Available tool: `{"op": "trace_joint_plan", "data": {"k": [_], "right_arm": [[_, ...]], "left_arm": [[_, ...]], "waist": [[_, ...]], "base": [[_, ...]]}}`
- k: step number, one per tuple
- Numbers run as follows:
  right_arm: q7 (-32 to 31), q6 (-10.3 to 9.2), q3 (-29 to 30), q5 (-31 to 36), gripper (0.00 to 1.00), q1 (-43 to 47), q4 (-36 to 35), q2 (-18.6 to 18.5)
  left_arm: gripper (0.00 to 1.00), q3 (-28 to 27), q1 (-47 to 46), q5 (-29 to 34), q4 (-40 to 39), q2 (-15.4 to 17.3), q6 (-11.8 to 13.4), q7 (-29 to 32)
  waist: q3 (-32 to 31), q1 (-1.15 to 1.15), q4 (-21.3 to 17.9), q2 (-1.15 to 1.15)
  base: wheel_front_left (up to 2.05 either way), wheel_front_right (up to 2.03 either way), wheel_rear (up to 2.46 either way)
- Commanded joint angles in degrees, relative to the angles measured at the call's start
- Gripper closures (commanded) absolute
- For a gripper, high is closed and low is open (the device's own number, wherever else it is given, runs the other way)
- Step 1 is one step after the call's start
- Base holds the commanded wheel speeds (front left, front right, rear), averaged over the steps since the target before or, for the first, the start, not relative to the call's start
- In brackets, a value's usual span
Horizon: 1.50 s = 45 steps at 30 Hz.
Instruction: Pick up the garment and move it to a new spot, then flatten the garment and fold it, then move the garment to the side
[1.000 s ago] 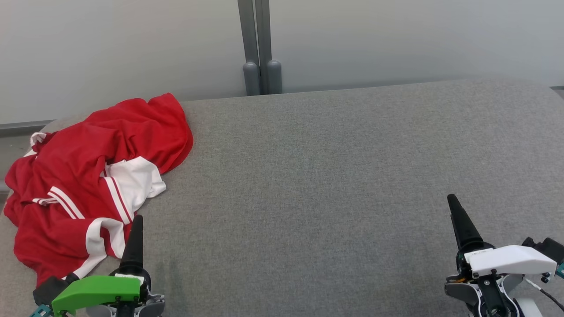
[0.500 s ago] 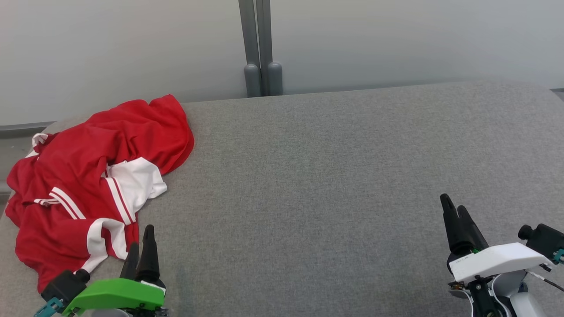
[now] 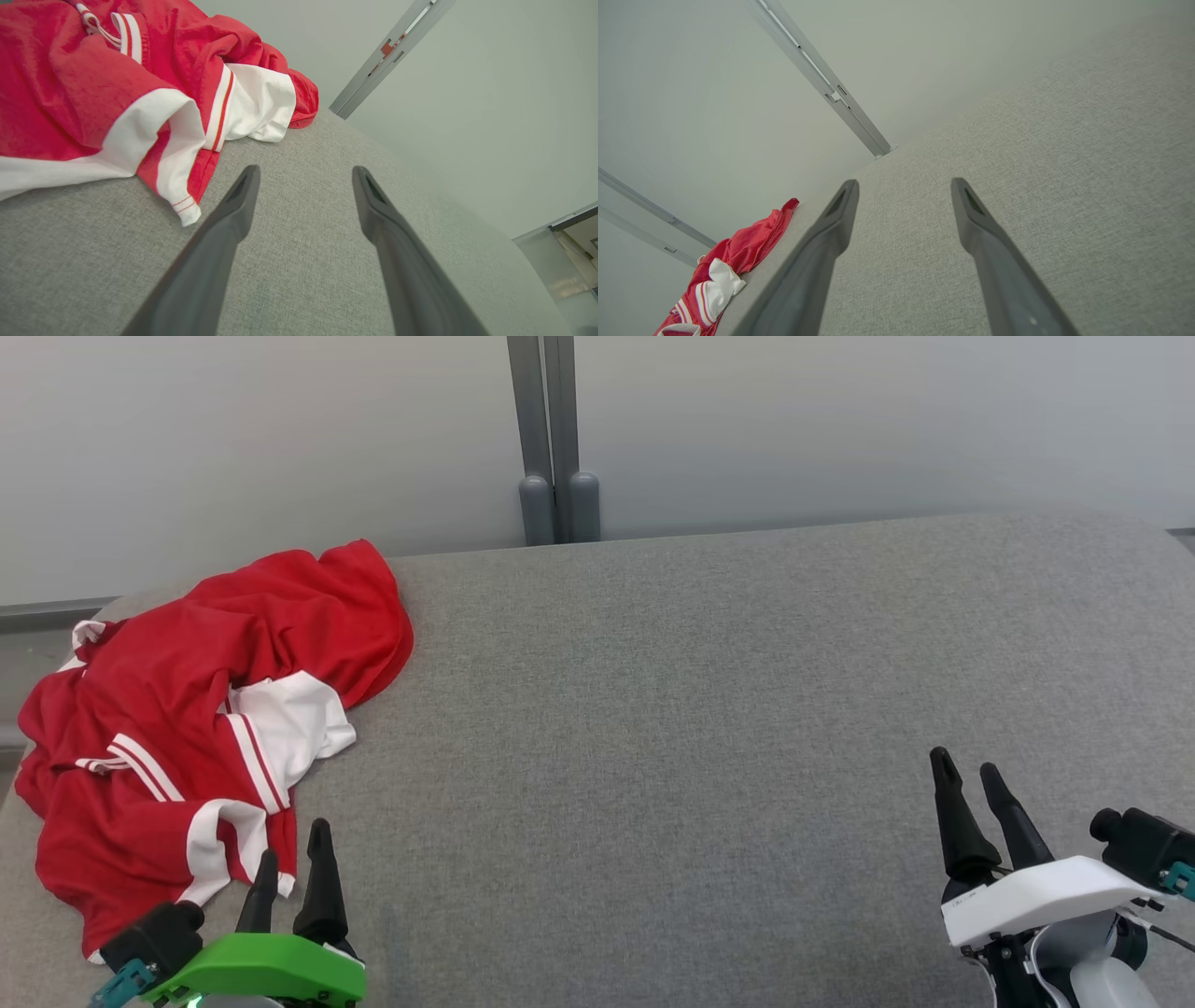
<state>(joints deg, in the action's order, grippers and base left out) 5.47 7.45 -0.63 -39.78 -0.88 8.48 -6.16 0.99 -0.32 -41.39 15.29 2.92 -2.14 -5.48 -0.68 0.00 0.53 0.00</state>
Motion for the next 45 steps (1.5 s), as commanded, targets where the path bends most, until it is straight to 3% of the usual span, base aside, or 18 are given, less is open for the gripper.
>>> {"op": "trace_joint_plan", "data": {"k": [1,26,45], "right_arm": [[0.67,0.03,-0.02,2.23,0.00,0.13,-1.00,-0.39],[4.51,0.04,0.17,18.11,0.00,2.57,-1.71,-0.03],[6.95,0.04,0.90,26.22,0.00,3.53,-2.76,-0.04]], "left_arm": [[0.00,0.29,0.28,2.46,-1.12,0.71,0.21,-0.65],[0.00,2.53,2.68,18.60,-2.94,2.28,1.72,-4.50],[0.00,3.09,3.88,28.36,-2.76,2.44,2.19,-6.94]], "waist": [[-0.06,0.00,0.01,0.00],[-0.42,0.00,-0.47,0.00],[-0.91,0.00,-0.52,0.00]], "base": [[0.00,0.00,0.00],[0.00,0.00,0.00],[0.00,0.00,0.00]]}}
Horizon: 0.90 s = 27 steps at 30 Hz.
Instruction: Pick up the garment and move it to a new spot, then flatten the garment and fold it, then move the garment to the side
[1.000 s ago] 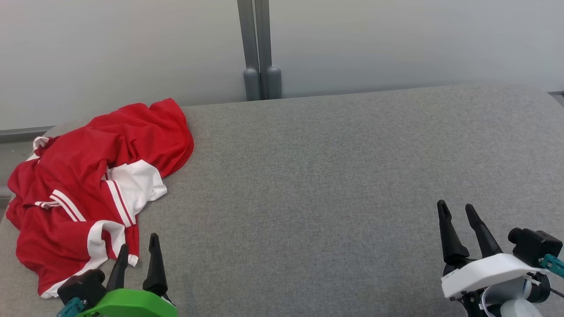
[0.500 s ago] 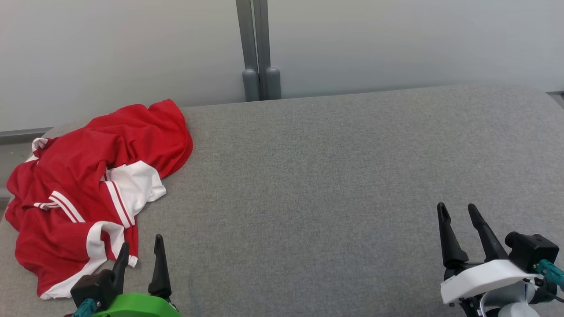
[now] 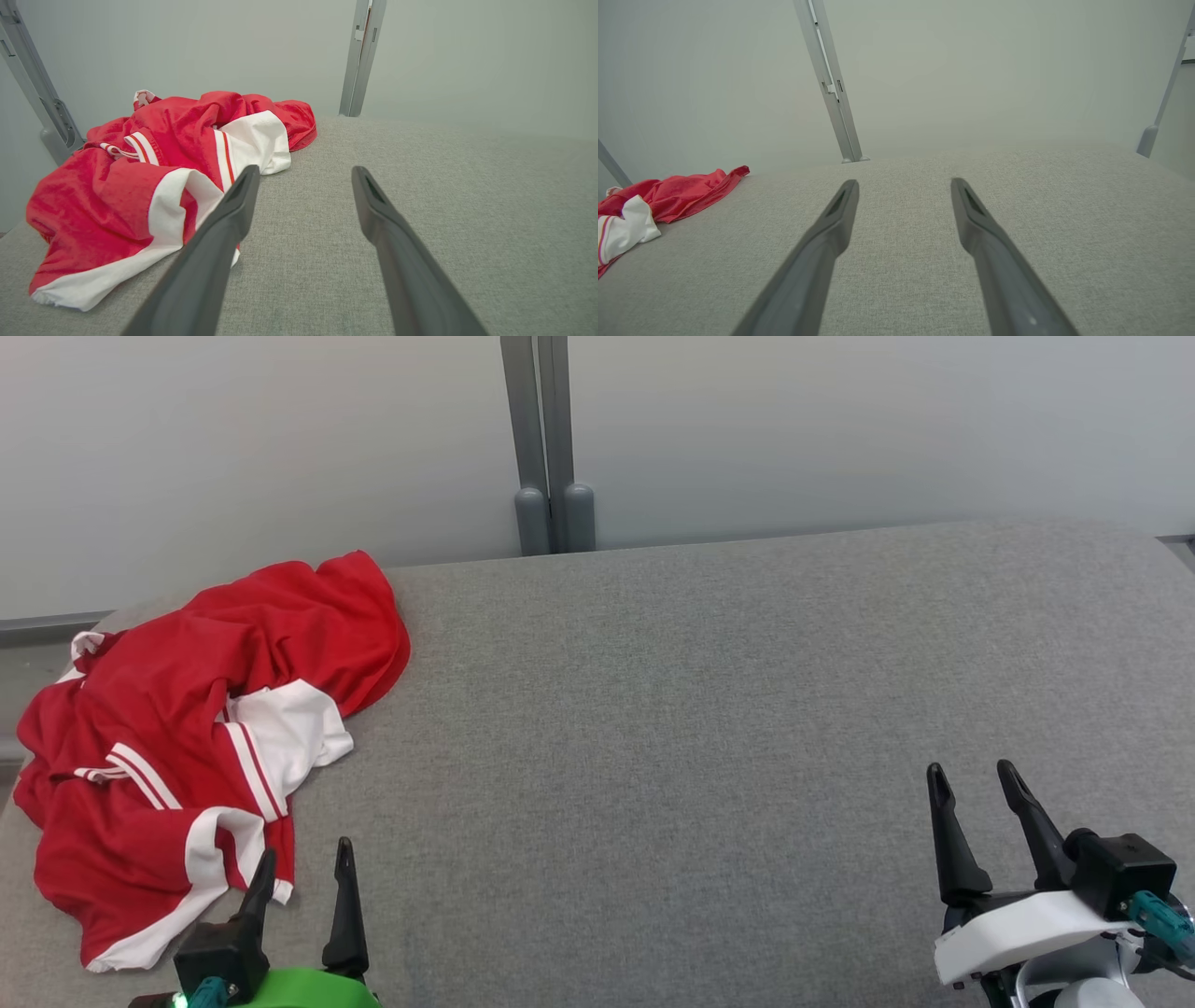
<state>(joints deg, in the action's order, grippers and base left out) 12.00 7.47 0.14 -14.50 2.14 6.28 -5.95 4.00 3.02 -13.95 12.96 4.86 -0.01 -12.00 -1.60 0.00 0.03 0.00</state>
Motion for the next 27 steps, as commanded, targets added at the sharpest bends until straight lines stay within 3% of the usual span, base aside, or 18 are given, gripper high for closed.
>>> {"op": "trace_joint_plan", "data": {"k": [1,23,27], "right_arm": [[0.52,0.03,0.17,1.33,0.00,0.51,-0.63,-0.26],[2.85,0.03,3.12,8.19,0.00,2.28,-0.11,0.39],[3.29,0.03,3.19,9.48,0.00,2.49,0.45,0.42]], "left_arm": [[0.00,0.07,0.61,1.36,-0.46,0.51,0.04,-0.45],[0.00,-1.10,1.96,10.65,0.35,0.34,-0.02,-2.90],[0.00,-2.09,2.27,9.78,1.61,-0.23,-1.62,-3.31]], "waist": [[0.02,0.00,-0.07,0.00],[-0.07,0.00,-1.19,0.00],[-0.24,0.00,-1.23,0.00]], "base": [[0.00,0.00,0.00],[0.00,0.00,0.00],[0.00,0.00,0.00]]}}
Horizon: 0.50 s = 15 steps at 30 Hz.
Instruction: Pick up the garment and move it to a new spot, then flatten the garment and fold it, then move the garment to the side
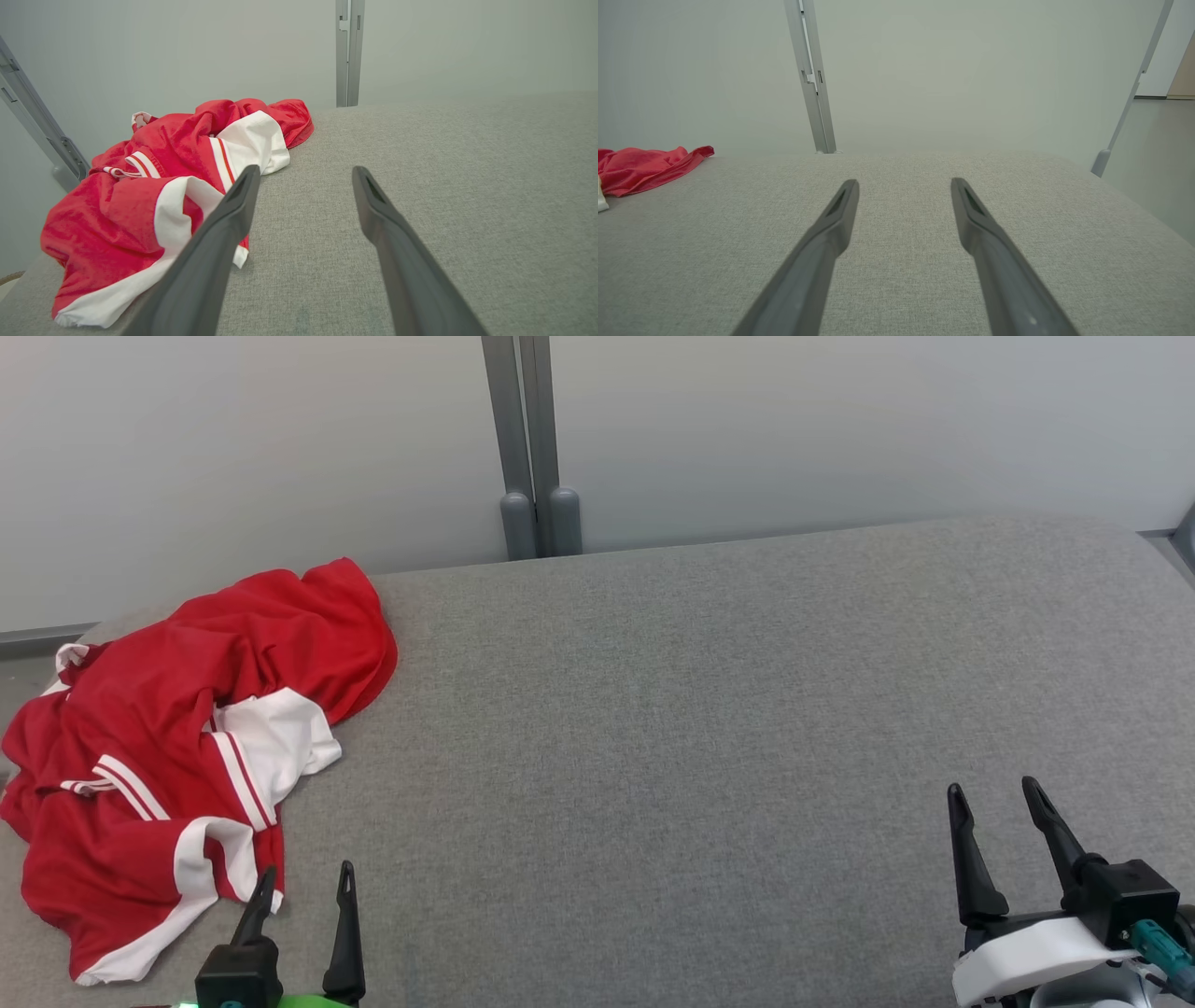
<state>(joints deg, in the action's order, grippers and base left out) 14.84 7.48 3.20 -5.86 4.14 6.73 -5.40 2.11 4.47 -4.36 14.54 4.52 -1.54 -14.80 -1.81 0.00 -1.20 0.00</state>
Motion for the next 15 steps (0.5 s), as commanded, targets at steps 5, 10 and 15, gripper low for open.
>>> {"op": "trace_joint_plan", "data": {"k": [5,10,15], "right_arm": [[0.41,0.02,0.47,-0.38,0.00,0.71,0.60,0.11],[0.41,0.02,0.84,-1.52,0.00,0.84,0.75,0.31],[0.41,0.02,1.12,-1.87,0.00,0.59,0.83,0.45]], "left_arm": [[0.00,-1.41,0.56,-1.00,1.05,-0.56,-2.00,-0.45],[0.00,-2.41,0.43,-1.40,1.61,-0.99,-2.98,-0.45],[0.00,-3.03,-0.02,-0.95,1.88,-1.23,-3.58,-0.45]], "waist": [[-0.17,0.00,0.03,0.00],[-0.25,0.00,0.04,0.00],[-0.13,0.00,0.03,0.00]], "base": [[0.00,0.00,0.00],[0.00,0.00,0.00],[0.00,0.00,0.00]]}}
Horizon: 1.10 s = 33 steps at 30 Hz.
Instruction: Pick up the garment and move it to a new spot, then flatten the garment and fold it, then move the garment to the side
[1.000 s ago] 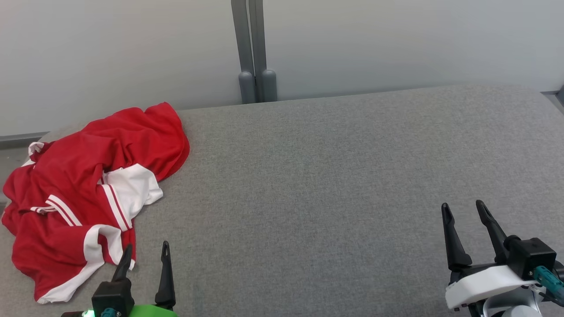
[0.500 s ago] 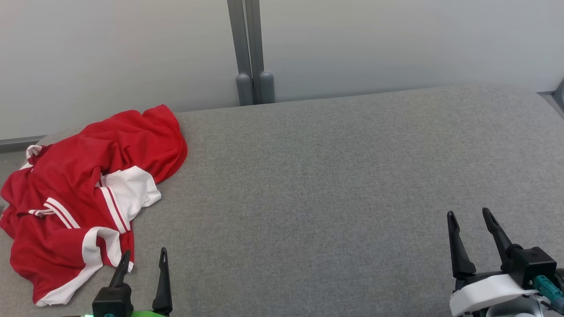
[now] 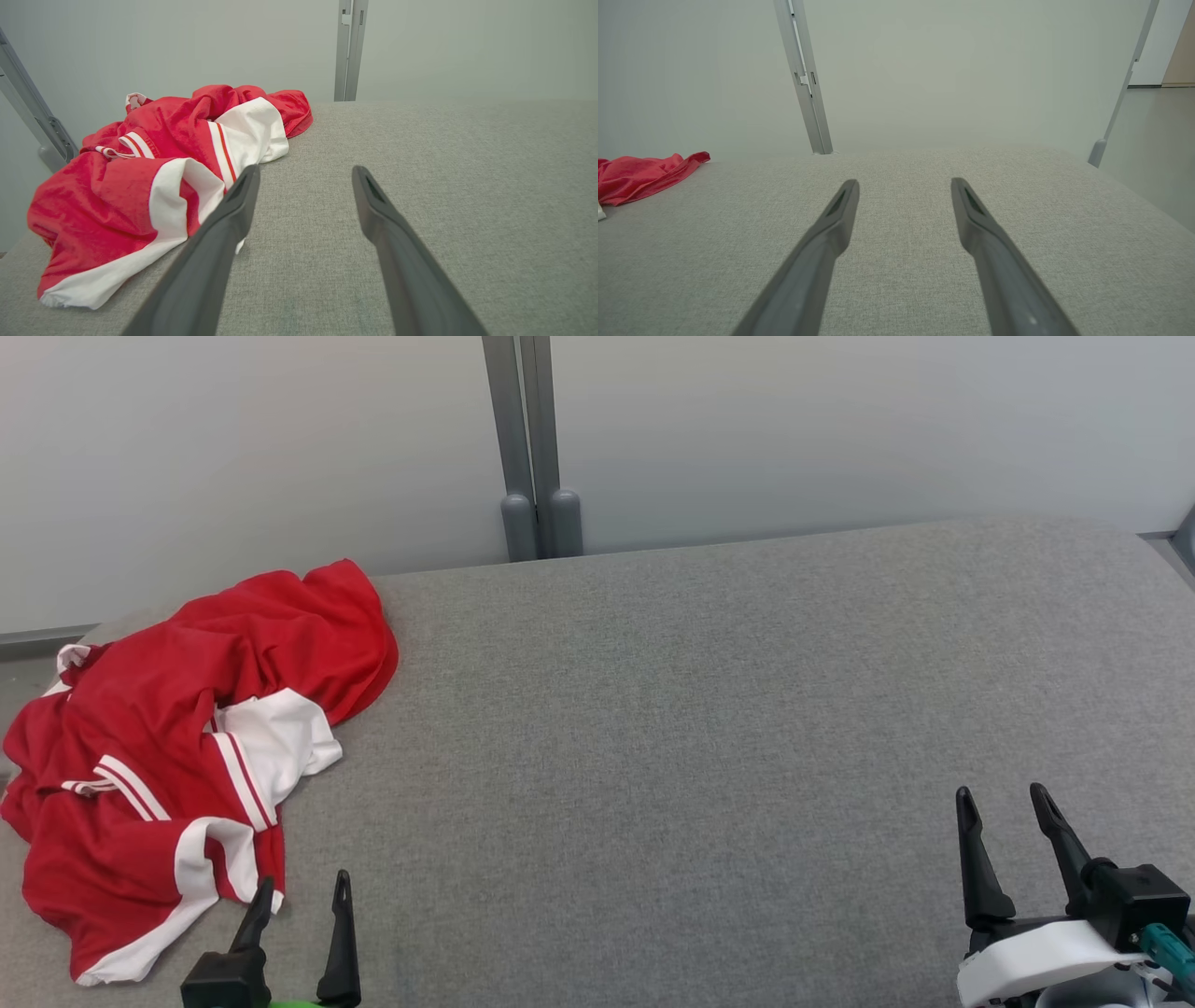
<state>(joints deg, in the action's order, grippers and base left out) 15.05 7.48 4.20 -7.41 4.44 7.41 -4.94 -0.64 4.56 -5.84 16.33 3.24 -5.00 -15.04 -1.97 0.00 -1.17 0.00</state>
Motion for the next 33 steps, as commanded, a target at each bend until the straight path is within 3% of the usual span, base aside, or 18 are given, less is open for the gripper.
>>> {"op": "trace_joint_plan", "data": {"k": [1,18,33], "right_arm": [[0.20,0.02,0.16,-0.36,0.00,0.23,0.16,0.01],[0.19,0.02,-0.18,-0.47,0.00,0.36,-0.37,-0.05],[0.19,0.02,-7.17,-1.25,0.00,-1.42,-0.27,-0.83]], "left_arm": [[0.00,-0.38,-0.19,0.65,0.13,0.02,-0.23,-0.22],[0.00,-1.27,-1.35,1.85,0.44,-0.27,-0.74,-0.22],[0.00,-3.86,-0.26,1.57,-0.55,-0.26,0.05,-0.21]], "waist": [[0.05,0.00,-0.02,0.00],[0.72,0.00,1.27,0.00],[0.37,0.00,21.50,0.00]], "base": [[0.00,0.00,0.00],[0.00,0.00,0.00],[0.00,0.00,0.00]]}}
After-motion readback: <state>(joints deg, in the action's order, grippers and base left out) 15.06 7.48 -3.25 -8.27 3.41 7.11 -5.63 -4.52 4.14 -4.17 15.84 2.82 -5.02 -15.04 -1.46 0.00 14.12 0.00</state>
